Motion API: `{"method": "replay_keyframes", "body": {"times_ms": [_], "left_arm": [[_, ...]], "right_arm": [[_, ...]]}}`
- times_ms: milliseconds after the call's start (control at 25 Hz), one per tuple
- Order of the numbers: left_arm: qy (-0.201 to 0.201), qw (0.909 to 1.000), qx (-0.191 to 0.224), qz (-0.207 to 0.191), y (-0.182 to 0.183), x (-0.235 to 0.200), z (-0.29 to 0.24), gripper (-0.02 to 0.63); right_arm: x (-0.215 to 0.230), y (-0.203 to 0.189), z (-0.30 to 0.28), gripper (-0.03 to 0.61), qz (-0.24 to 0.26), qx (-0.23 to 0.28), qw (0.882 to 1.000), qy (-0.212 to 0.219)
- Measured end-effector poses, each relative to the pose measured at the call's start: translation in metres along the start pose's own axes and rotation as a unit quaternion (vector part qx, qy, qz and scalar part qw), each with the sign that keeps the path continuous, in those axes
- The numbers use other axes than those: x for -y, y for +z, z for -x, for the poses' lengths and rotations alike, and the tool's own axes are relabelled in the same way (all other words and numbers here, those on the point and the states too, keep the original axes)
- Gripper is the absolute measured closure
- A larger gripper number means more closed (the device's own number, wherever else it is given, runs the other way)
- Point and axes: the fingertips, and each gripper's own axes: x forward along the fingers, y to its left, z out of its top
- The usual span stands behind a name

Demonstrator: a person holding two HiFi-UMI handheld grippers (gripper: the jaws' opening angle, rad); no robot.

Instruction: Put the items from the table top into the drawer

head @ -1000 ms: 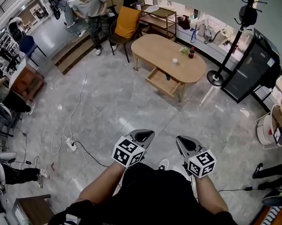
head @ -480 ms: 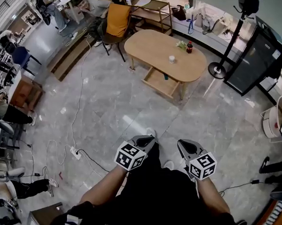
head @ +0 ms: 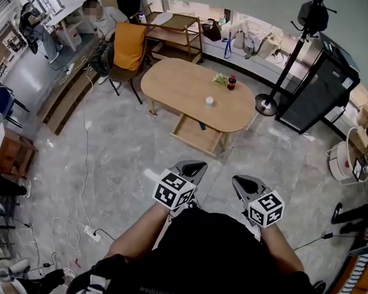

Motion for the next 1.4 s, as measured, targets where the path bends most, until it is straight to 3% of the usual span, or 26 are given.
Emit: {"method": "replay_keyframes", "body": {"times_ms": [240,640,840,1200,1400], "left_arm": [[0.016,0.9997,-0.014,0.013,0.003,-0.101,0.0,0.609],[0.047,0.995,-0.043,0.077,-0.021,-0.209,-0.004,0.609],[0.046,0.9942,-0.073,0.064,0.001,-0.255,-0.035,0.609],[0.064,0.9889,-0.128,0.039,0.047,-0.374,-0.113,0.609],[0.066,0.9861,-0.14,0.061,0.058,-0.422,-0.168,0.609]], "right_arm": [[0.028,0.033,-0.082,0.574,-0.016,0.0,1.0,-0.016],[0.093,0.029,-0.207,0.574,-0.006,-0.072,0.997,-0.038],[0.158,0.038,-0.267,0.574,-0.038,-0.071,0.995,-0.056],[0.288,0.022,-0.392,0.571,-0.016,-0.143,0.986,-0.083],[0.357,-0.019,-0.453,0.49,-0.027,-0.209,0.974,-0.086]]}}
